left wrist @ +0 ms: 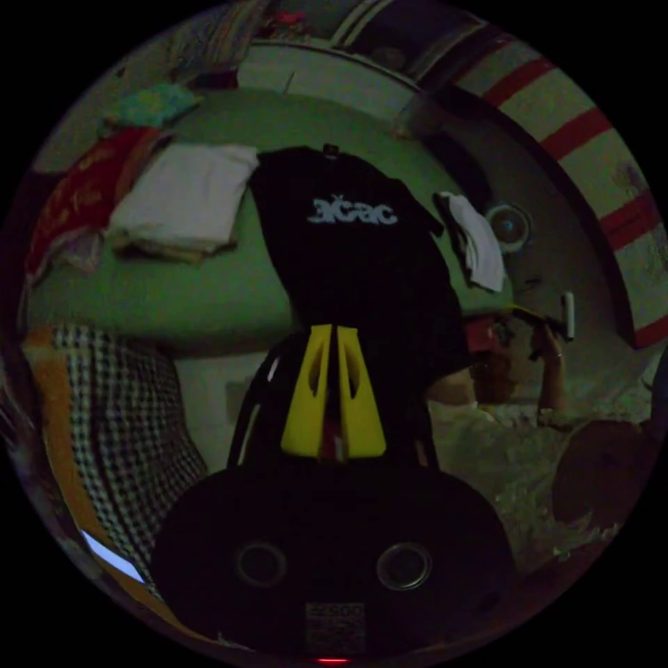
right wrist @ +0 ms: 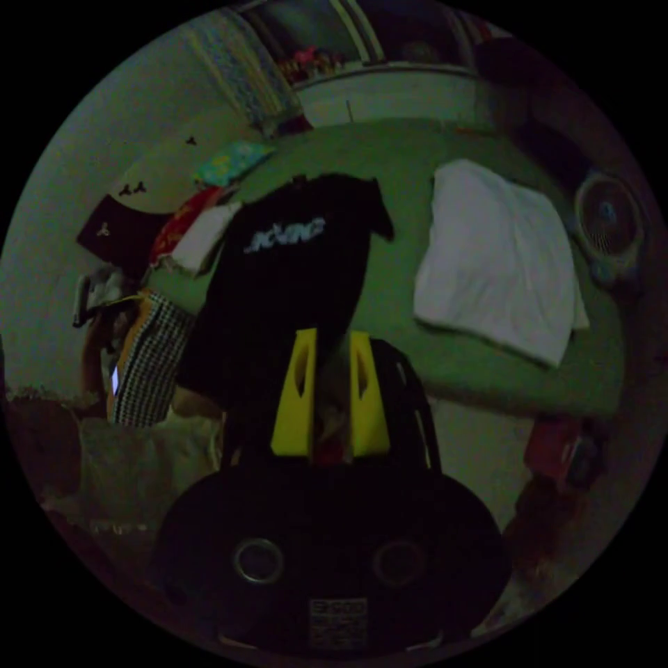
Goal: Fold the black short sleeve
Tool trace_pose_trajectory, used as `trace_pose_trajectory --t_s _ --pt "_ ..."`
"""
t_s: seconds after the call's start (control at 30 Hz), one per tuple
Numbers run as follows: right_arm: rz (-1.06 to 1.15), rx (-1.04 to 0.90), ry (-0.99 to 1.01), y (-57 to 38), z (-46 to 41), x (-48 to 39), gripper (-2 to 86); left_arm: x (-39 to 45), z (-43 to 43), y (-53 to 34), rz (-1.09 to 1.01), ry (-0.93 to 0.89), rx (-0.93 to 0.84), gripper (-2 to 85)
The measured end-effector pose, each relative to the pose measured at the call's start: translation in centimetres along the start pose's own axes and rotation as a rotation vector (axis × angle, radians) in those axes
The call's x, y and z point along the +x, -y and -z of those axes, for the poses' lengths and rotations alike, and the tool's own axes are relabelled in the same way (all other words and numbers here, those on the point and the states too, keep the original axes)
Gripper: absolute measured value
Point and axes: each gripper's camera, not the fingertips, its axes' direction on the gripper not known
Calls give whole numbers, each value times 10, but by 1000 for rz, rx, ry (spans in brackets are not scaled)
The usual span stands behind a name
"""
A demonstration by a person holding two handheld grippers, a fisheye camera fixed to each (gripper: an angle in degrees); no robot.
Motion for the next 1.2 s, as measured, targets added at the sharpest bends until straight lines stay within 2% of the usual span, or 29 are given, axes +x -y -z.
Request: trace_pose_trajectory --t_s 0.17,0.23,0.33,0.43,0.53,0.7,0.83,0.93,0.97,1.03,1.2 --pt "-75 16 -70 83 -50 29 151 39 -29 83 -126 32 145 64" --pt "-133 -3 -52 107 -75 44 152 52 -60 132 -128 2 207 65" --pt "-198 -79 -140 139 -117 61 147 64 -106 193 -84 -72 247 66" --pt "-238 -112 -154 159 -142 69 101 75 -155 243 -45 -117 222 71" --pt "-170 38 -168 172 -122 59 2 81 -206 274 -8 -121 166 73" --pt "-81 120 -399 191 -73 53 -14 77 -261 279 37 -116 64 66" --pt "-179 107 -535 196 -64 66 -13 73 -257 284 51 -76 134 65" --pt "-196 -109 -416 202 -91 78 -5 69 -272 291 54 -77 77 73" --pt "-207 -122 -385 204 -93 76 0 67 -276 293 58 -76 55 76" --pt "-211 -72 -380 210 -85 66 14 58 -288 297 90 -47 -18 90" --pt "-105 1 -339 245 -83 20 45 39 -284 301 112 33 -13 149"
